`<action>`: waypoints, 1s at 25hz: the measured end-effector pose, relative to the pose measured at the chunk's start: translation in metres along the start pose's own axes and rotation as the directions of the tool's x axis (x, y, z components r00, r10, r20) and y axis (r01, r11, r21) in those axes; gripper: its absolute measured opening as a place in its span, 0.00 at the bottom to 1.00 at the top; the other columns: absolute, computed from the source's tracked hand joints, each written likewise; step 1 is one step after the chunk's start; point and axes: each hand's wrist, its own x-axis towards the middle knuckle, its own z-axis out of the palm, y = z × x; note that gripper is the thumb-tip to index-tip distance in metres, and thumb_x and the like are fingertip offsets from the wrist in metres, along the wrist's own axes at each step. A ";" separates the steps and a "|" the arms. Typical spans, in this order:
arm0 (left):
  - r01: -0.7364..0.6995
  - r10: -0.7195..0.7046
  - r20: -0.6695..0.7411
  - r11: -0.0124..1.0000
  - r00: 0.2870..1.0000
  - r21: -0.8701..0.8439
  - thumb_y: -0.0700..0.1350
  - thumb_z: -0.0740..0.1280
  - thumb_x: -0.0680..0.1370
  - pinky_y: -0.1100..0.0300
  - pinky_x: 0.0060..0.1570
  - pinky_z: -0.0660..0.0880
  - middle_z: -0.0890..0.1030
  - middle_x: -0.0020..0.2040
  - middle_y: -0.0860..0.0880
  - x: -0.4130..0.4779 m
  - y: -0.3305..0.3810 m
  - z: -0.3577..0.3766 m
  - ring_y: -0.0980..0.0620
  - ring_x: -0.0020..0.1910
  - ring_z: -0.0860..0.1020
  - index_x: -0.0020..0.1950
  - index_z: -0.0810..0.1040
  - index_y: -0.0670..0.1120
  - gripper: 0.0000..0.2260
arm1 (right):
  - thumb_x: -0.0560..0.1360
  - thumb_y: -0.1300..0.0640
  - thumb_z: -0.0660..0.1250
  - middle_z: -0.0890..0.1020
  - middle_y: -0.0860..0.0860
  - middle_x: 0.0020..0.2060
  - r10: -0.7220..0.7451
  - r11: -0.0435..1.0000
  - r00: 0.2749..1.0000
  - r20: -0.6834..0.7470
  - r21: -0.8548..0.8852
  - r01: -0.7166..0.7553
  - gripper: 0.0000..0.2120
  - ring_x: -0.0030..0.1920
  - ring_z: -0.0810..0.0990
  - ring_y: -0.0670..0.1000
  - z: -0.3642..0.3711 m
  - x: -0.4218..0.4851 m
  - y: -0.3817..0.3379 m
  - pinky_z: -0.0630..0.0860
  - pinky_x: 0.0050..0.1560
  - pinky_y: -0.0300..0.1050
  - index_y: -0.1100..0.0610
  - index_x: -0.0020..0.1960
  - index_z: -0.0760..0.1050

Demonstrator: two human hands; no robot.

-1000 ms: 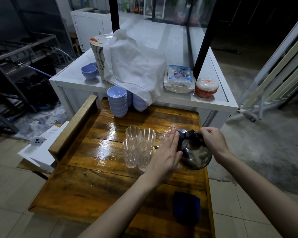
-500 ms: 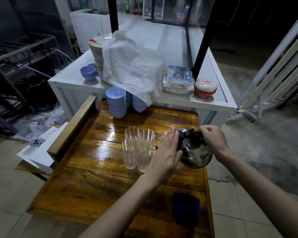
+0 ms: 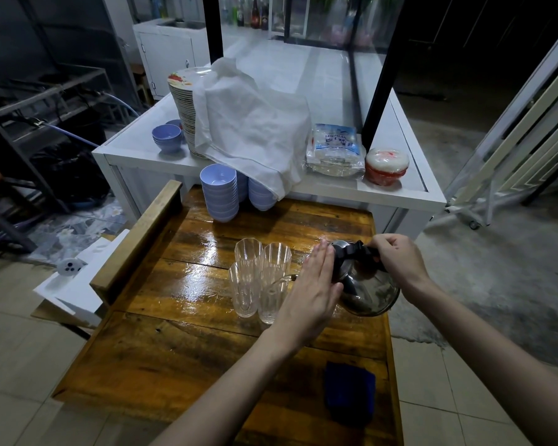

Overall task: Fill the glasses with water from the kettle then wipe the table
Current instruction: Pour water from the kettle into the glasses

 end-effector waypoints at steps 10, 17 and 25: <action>0.012 -0.012 0.000 1.000 1.000 -0.008 0.52 0.49 0.84 0.56 0.77 0.41 0.38 0.79 0.50 0.000 0.000 -0.003 0.58 0.77 0.37 0.79 0.41 0.46 0.28 | 0.71 0.51 0.64 0.77 0.53 0.26 0.008 1.000 1.000 -0.001 0.019 -0.008 0.19 0.32 0.74 0.51 0.003 0.000 -0.001 0.71 0.36 0.48 0.66 0.32 0.77; 0.000 0.000 -0.002 1.000 1.000 -0.007 0.51 0.49 0.84 0.55 0.77 0.41 0.38 0.79 0.50 0.001 0.000 -0.003 0.58 0.77 0.37 0.79 0.41 0.45 0.28 | 0.74 0.55 0.65 0.76 0.49 0.25 0.017 1.000 1.000 -0.008 0.016 -0.017 0.17 0.33 0.75 0.51 0.001 -0.002 -0.005 0.71 0.36 0.47 0.62 0.30 0.77; -0.010 0.010 -0.001 1.000 1.000 0.016 0.51 0.50 0.84 0.57 0.77 0.40 0.38 0.79 0.50 0.002 -0.001 -0.006 0.57 0.77 0.37 0.79 0.41 0.45 0.28 | 0.75 0.55 0.64 0.77 0.50 0.27 0.033 0.999 0.999 0.005 0.044 -0.033 0.17 0.33 0.75 0.51 0.002 -0.006 -0.008 0.71 0.36 0.46 0.64 0.32 0.78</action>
